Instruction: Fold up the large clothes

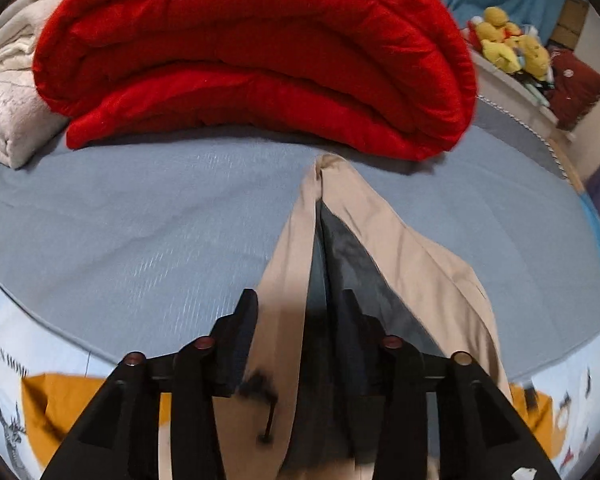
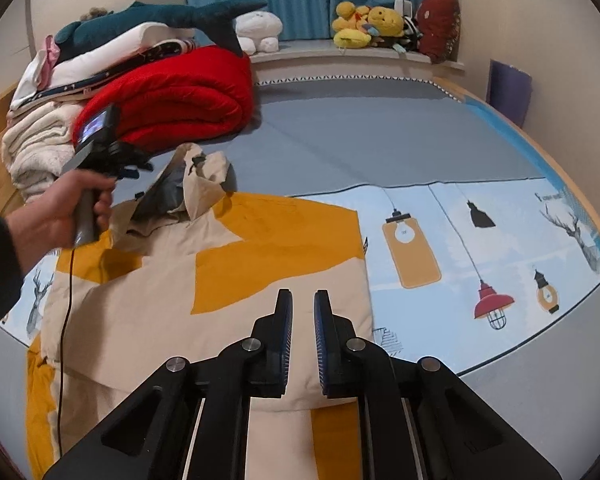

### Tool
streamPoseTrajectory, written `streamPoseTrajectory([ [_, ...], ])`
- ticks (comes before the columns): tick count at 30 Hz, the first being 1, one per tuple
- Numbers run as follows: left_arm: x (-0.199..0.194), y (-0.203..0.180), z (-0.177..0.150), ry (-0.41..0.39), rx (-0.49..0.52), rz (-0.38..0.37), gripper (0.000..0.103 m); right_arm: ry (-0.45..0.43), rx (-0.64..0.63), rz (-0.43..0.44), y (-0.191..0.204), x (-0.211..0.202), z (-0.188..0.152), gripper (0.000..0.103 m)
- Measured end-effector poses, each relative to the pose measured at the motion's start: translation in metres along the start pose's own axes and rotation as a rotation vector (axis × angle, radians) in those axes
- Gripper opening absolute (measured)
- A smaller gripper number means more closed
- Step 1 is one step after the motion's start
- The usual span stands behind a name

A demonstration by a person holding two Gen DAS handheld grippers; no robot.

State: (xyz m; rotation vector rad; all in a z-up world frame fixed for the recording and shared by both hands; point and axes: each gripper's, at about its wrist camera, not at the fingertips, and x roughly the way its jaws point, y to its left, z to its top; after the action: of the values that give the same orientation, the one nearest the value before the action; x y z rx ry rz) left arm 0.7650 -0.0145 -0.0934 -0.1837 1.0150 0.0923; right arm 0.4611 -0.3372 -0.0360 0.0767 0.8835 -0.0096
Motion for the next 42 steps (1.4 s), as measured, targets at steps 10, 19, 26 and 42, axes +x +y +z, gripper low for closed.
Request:
streamPoseTrajectory([
  [10, 0.054, -0.009, 0.017, 0.086, 0.106, 0.139, 0.005, 0.055, -0.027, 0.016, 0.008, 0.014, -0.008, 0.012],
  [19, -0.127, -0.040, -0.045, -0.182, 0.393, -0.079, 0.003, 0.046, 0.018, 0.044, 0.001, 0.006, -0.001, 0.012],
  [26, -0.250, -0.020, -0.195, -0.236, 0.534, -0.180, 0.003, -0.009, 0.048, 0.101, 0.006, -0.018, 0.001, 0.012],
  [42, -0.245, 0.107, -0.319, 0.061, -0.081, -0.347, 0.018, 0.058, 0.188, 0.335, 0.039, -0.002, -0.023, 0.028],
])
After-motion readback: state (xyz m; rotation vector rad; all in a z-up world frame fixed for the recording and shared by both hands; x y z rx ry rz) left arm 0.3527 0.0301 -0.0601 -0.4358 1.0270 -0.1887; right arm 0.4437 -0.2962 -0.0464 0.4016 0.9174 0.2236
